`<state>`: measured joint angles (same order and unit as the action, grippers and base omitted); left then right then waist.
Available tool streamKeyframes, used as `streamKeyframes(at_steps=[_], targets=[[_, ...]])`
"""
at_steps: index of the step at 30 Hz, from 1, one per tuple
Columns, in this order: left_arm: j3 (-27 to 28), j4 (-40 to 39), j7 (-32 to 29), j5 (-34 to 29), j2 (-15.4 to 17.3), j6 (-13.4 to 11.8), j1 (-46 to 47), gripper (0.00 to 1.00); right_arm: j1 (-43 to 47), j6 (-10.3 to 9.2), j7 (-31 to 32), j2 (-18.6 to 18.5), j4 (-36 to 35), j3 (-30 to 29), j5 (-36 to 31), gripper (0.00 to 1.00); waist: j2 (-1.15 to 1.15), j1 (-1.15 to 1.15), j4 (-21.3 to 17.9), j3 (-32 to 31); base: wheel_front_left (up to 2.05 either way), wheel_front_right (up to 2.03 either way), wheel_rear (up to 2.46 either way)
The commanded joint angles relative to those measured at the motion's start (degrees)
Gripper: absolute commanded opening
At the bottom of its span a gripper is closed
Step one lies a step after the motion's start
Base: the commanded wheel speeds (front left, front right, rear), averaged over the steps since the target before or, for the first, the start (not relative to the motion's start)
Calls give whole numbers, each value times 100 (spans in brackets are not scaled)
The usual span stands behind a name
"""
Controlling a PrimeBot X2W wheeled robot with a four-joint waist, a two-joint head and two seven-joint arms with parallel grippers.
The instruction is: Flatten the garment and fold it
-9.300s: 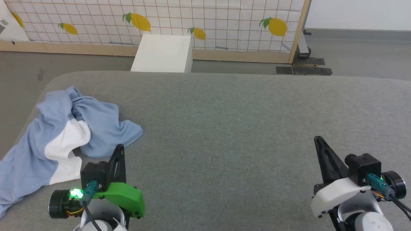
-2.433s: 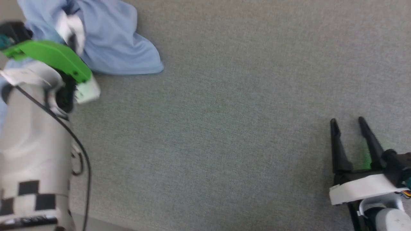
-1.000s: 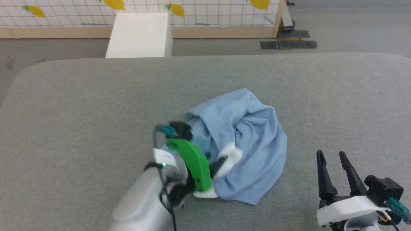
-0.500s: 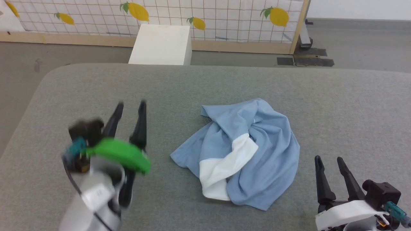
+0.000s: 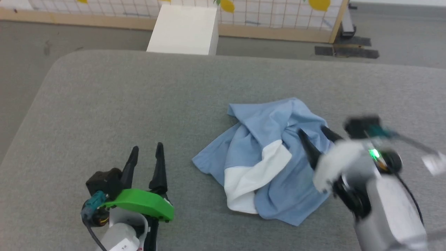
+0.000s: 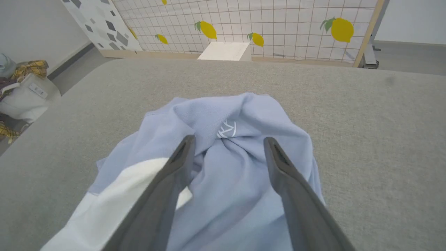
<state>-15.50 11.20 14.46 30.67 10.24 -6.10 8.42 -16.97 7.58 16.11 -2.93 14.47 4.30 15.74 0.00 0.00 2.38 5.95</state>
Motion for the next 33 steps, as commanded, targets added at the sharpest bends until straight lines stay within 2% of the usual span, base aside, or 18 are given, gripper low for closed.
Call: streamKeyframes(at_steps=[1, 6, 11, 12, 13, 18, 22, 25, 28, 33], targets=[[-20, -26, 35, -54, -54, -2, 0, 100, -377, -9, 454, 2, 113, 188, -86, 100, 0, 0, 215, 193, 0, 0, 0], [-114, 16, 41, -82, -183, 71, 180, 100, -1236, -9, 1629, -125, 553, 843, -292, 100, 0, 0, 524, 431, 0, 0, 0], [-180, 140, 46, -94, -294, 136, 263, 100, -1576, -9, 2095, -239, 982, 1152, -387, 100, 0, 0, 710, 539, 0, 0, 0], [-174, 160, 46, -92, -302, 145, 261, 100, -1604, -9, 2089, -238, 1016, 1183, -366, 34, 0, 0, 717, 544, 0, 0, 0], [-164, 182, 47, -94, -308, 154, 258, 100, -1632, -9, 2018, -245, 1027, 1226, -337, 2, 0, 0, 715, 544, 0, 0, 0], [-79, 235, 50, -79, -311, 183, 214, 100, -1654, -9, 1410, -335, 926, 1094, -98, 0, 0, 0, 564, 451, 0, 0, 0], [-28, 214, 52, -75, -316, 205, 191, 100, -1437, -9, 789, -428, 525, 402, 94, 0, 0, 0, 408, 301, 0, 0, 0], [-18, 200, 52, -69, -317, 211, 131, 100, -919, -9, 562, -509, 30, -373, 146, 0, 0, 0, 290, 183, 0, 0, 0], [-41, 216, 41, -48, -317, 222, 85, 100, -187, -9, 616, -513, -433, -1103, 77, 0, 0, 0, 210, 110, 0, 0, 0], [-86, 267, -61, 10, -318, 223, 18, 100, 1172, -9, 992, -168, -1023, -2216, 47, 0, 0, 0, 99, 77, 0, 0, 0]])
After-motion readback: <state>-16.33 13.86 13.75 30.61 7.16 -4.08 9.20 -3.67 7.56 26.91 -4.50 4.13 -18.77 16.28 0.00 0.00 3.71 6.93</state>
